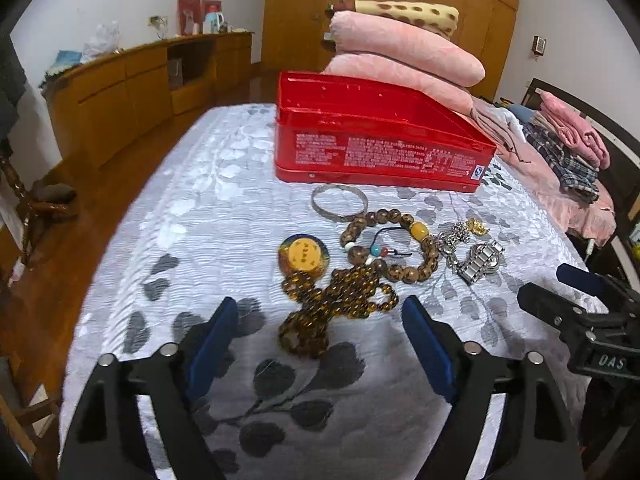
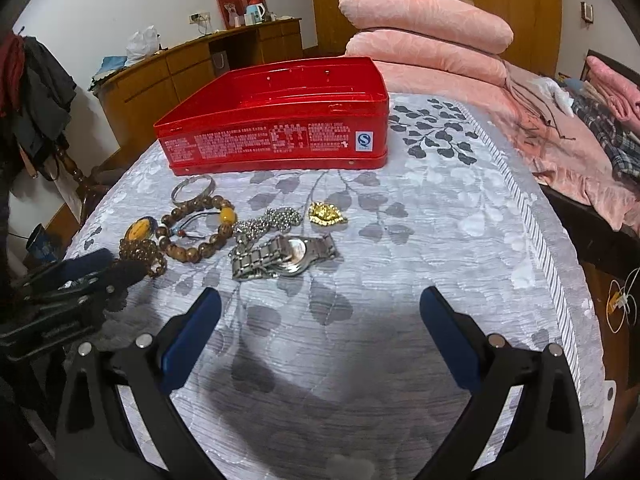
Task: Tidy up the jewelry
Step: 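Withdraw both tools from the tin back toward the remaining jewelry, then grasp the silver watch with the right tool while the left tool grasps the brown bead strand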
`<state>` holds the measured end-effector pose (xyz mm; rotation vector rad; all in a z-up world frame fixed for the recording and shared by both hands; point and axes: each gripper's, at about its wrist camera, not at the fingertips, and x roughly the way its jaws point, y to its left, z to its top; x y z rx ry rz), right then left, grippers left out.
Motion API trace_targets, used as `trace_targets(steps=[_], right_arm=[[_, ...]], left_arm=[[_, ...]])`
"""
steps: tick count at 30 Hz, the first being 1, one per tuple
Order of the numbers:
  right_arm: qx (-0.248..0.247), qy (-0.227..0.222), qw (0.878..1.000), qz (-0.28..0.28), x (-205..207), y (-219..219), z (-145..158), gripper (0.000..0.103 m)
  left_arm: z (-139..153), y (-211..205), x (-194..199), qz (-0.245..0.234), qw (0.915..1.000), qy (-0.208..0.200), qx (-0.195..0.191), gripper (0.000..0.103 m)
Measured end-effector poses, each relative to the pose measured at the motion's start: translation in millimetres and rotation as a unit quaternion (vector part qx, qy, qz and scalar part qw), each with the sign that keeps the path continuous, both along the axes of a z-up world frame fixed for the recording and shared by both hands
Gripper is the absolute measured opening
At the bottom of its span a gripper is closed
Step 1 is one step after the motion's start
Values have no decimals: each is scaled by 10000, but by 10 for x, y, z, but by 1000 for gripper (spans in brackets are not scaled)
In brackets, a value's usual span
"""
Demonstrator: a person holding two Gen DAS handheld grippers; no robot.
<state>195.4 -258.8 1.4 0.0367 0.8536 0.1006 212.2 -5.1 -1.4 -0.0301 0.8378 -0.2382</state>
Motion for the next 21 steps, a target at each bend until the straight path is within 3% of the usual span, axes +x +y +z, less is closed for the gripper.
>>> trace_targets(steps=[4, 9, 13, 21], right_arm=[[13, -1, 10000, 22, 43, 0, -12, 96], [91, 26, 9999, 75, 90, 5, -36, 93], [165, 68, 9997, 135, 103, 5, -51, 82], [331, 141, 9987, 361, 95, 49, -66, 66]], left_arm=[[-71, -27, 125, -31, 9995, 286, -143, 65], [-69, -24, 172, -23, 9992, 301, -244, 47], [-69, -36, 178, -41, 9993, 280, -245, 32], [-6, 61, 39, 34, 9994, 136, -328, 26]])
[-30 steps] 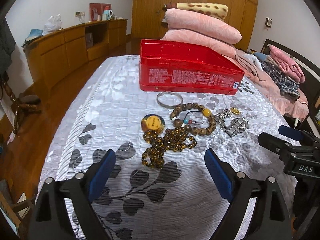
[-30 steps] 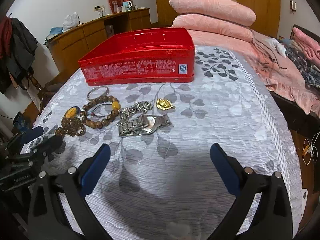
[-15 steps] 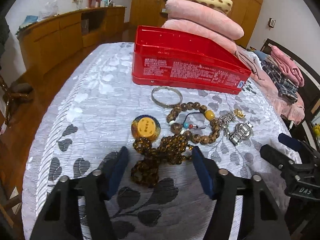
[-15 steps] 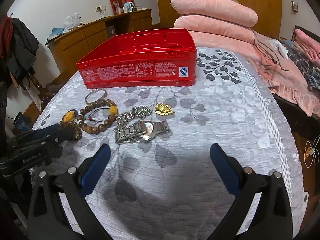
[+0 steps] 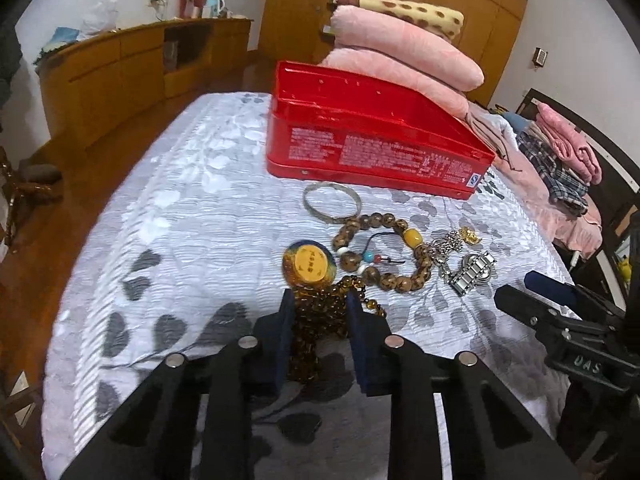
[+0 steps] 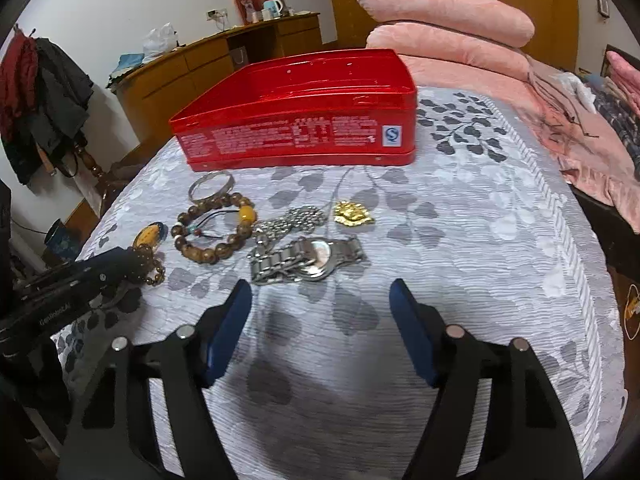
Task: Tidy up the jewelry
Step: 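Grasp the silver watch with the right tool while the left tool grasps the brown bead strand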
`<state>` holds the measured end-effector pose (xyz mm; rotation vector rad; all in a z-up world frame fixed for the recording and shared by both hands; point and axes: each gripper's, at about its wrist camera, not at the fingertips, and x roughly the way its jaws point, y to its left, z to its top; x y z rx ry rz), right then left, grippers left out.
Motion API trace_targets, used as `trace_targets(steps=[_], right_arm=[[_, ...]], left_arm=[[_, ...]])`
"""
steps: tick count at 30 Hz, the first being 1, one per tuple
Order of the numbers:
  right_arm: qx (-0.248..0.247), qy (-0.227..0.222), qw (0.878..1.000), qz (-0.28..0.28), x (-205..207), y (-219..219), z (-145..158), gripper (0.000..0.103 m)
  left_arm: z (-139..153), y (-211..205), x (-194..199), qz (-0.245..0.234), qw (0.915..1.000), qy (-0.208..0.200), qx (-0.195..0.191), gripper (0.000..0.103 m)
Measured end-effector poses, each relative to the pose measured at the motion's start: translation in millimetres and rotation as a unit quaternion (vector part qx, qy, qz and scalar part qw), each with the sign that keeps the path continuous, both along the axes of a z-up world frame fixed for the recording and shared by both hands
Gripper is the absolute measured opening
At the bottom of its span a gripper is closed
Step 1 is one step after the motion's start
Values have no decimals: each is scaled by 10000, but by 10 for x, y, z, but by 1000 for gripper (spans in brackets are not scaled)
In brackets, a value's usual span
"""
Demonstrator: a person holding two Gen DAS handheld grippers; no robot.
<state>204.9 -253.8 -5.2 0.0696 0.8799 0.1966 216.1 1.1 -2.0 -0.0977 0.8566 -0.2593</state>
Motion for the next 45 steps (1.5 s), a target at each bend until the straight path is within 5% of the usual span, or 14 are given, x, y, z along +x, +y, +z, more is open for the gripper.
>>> trace_targets(steps=[5, 10, 25, 34, 45], right_arm=[[112, 127, 9998, 65, 29, 51, -46, 53], [106, 183, 9998, 17, 78, 59, -56, 51], [-49, 268, 9994, -193, 345, 206, -107, 66], [-321, 296, 9988, -235, 327, 123, -99, 40], [-337, 291, 9982, -411, 315, 0, -108, 42]], left_arm=[[0, 85, -22, 86, 9999, 75, -7, 26], [-72, 29, 46, 87, 9998, 147, 120, 42], [-72, 79, 73, 104, 9998, 137, -93, 32], [-73, 84, 79, 88, 9997, 157, -163, 32], [-72, 55, 97, 71, 9998, 181, -87, 34]])
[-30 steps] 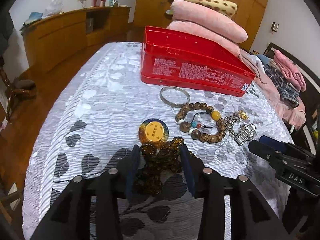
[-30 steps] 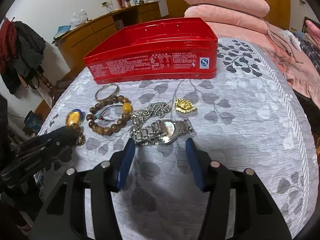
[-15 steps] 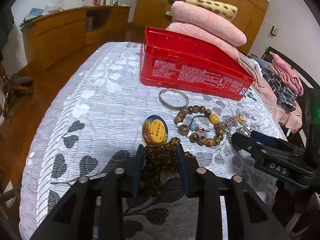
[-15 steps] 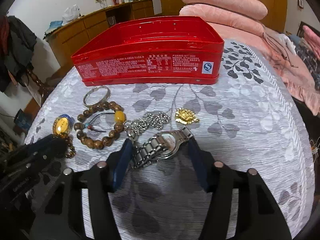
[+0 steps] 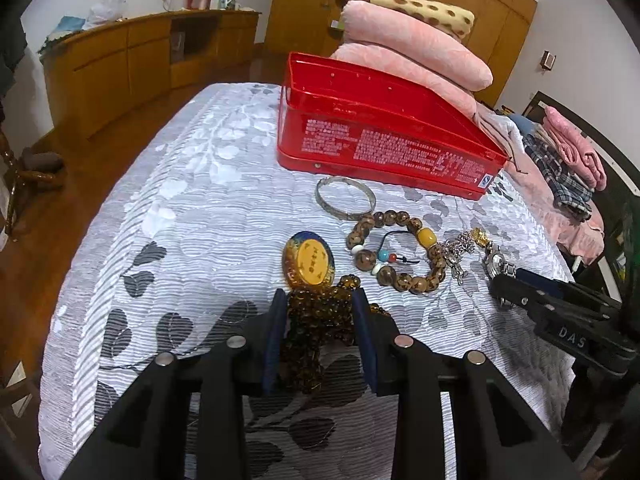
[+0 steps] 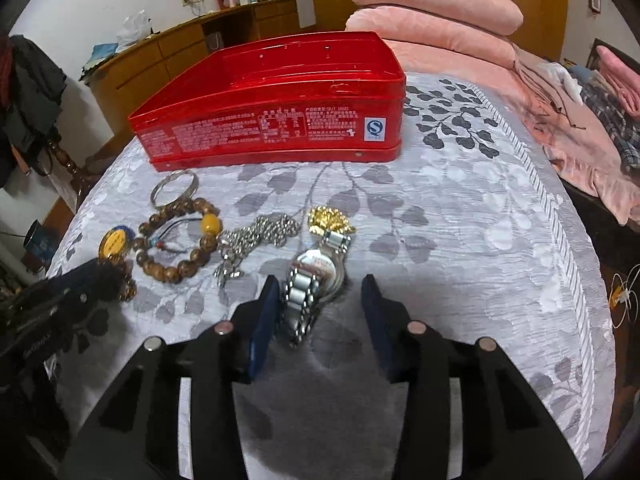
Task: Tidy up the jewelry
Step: 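Grasp the silver watch with the right tool while the left tool grasps the brown bead strand, then carry the watch and brown bead strand into the red tin and open both tools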
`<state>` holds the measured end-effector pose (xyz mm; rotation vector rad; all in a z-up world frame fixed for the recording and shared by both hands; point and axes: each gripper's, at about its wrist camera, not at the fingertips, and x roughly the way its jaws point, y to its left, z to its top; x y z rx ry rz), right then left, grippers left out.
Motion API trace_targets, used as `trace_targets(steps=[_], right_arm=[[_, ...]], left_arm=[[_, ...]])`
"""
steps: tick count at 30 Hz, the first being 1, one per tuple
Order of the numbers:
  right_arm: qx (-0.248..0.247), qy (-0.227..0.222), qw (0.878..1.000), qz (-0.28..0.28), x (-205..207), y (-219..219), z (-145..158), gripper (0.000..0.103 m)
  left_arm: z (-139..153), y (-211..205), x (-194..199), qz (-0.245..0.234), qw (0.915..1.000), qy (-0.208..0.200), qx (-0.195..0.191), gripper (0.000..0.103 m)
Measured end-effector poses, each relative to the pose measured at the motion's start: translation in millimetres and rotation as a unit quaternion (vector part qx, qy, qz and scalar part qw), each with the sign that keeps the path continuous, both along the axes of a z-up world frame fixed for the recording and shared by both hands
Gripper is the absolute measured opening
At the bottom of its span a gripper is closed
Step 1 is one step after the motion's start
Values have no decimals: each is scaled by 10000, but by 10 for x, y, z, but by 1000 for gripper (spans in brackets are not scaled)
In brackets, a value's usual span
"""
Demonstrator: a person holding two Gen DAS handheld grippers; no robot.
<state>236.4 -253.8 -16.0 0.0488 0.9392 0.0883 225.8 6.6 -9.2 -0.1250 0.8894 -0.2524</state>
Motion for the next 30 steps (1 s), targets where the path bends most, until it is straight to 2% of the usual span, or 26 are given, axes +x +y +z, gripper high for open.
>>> trace_targets(steps=[3, 5, 11, 15, 21, 24, 30], right_arm=[[-35, -33, 10000, -40, 58, 36, -26, 42], [-87, -60, 9999, -43, 58, 50, -26, 32], [-3, -90, 10000, -8, -4, 44, -8, 30], [136, -165, 9998, 45, -94, 18, 37, 30], [147, -362, 9992, 104, -268, -35, 174, 30], [189, -474, 9986, 117, -321, -67, 256, 30], [232, -638, 9975, 196, -385, -63, 382, 30]], left_arm=[[-2, -22, 26, -12, 10000, 21, 24, 38], [-1, -47, 44, -24, 10000, 29, 60, 40], [0, -121, 92, -72, 9998, 21, 189, 42], [-4, -88, 91, -116, 9999, 23, 38, 35], [15, -80, 44, -162, 9999, -12, -53, 31], [53, -60, -22, -151, 9998, -71, -141, 20], [129, -59, -118, -186, 9993, -180, -266, 18]])
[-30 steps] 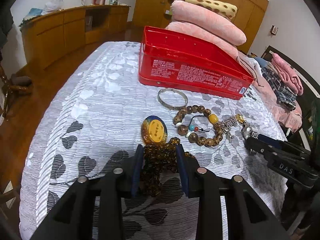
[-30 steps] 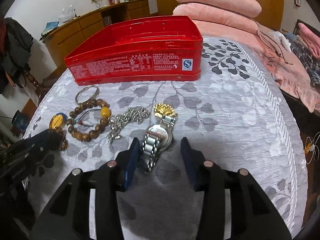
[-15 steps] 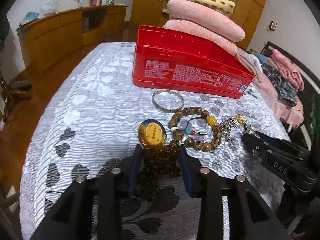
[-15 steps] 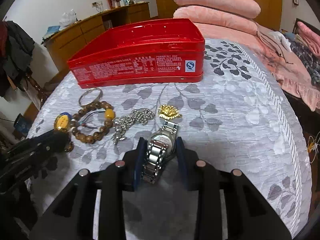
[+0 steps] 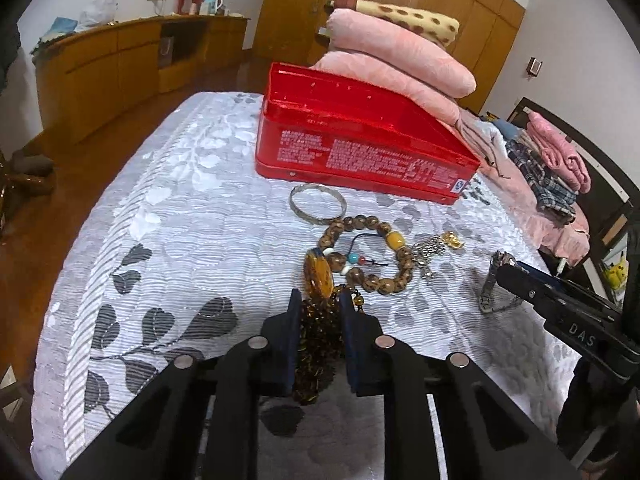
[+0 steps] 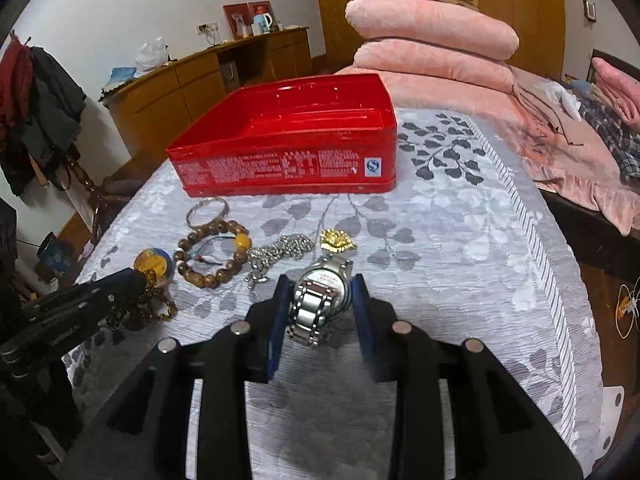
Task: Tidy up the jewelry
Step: 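Carry the watch and brown bead strand into the red tin and open both tools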
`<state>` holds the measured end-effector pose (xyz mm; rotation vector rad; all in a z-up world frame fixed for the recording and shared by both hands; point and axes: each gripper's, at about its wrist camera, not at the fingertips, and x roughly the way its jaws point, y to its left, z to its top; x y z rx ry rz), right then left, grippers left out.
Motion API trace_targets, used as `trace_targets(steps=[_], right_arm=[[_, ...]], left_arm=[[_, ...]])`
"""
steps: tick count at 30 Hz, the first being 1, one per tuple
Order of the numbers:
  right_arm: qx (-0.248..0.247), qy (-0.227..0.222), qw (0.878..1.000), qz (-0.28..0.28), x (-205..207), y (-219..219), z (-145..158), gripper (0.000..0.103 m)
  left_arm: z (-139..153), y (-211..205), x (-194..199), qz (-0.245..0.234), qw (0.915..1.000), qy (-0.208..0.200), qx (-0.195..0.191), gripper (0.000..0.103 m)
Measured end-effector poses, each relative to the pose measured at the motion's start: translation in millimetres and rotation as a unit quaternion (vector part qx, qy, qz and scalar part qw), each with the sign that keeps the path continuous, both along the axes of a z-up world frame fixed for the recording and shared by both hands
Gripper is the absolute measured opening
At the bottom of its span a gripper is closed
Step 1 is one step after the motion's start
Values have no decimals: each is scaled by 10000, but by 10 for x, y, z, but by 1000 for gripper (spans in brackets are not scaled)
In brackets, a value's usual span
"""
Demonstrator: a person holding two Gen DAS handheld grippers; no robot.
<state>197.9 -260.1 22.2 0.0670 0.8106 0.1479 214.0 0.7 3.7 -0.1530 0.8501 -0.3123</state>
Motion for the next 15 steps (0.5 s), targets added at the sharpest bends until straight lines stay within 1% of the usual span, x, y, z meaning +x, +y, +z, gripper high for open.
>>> trace_targets(steps=[4, 8, 15], right_arm=[[15, -109, 9999, 57, -19, 14, 87, 30], [-8, -222, 9997, 126, 5, 33, 176, 30], [45, -378, 9992, 135, 197, 22, 299, 30]], left_arm=[[94, 9, -61, 23, 9998, -151, -104, 18], [229, -2, -100, 25, 9992, -376, -93, 18], [428, -55, -10, -3, 9979, -641, -80, 18]])
